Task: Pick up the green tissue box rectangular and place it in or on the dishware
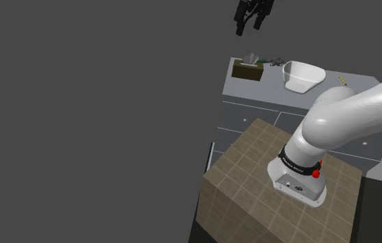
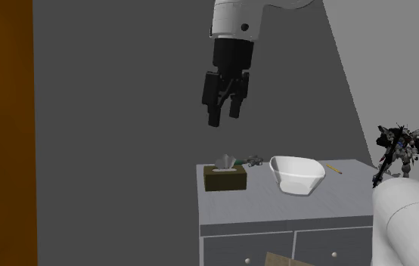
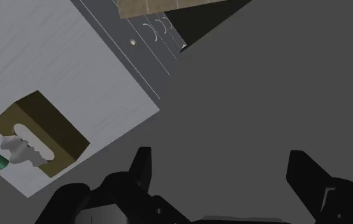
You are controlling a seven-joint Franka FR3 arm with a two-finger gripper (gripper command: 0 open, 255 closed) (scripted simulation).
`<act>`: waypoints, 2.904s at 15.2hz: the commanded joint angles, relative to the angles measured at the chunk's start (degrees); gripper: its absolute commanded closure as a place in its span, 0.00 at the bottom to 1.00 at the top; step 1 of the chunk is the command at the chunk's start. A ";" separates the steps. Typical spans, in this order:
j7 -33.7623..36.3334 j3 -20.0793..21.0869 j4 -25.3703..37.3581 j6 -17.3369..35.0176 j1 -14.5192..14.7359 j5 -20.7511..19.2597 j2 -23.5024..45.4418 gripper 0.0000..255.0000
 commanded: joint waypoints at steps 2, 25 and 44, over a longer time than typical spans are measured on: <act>-1.25 -0.71 -0.63 0.84 -0.23 -1.06 0.70 0.00; -24.47 -16.33 1.57 25.16 -7.11 -23.56 31.53 0.00; -34.11 -21.95 16.62 40.57 -13.83 -28.73 58.96 0.00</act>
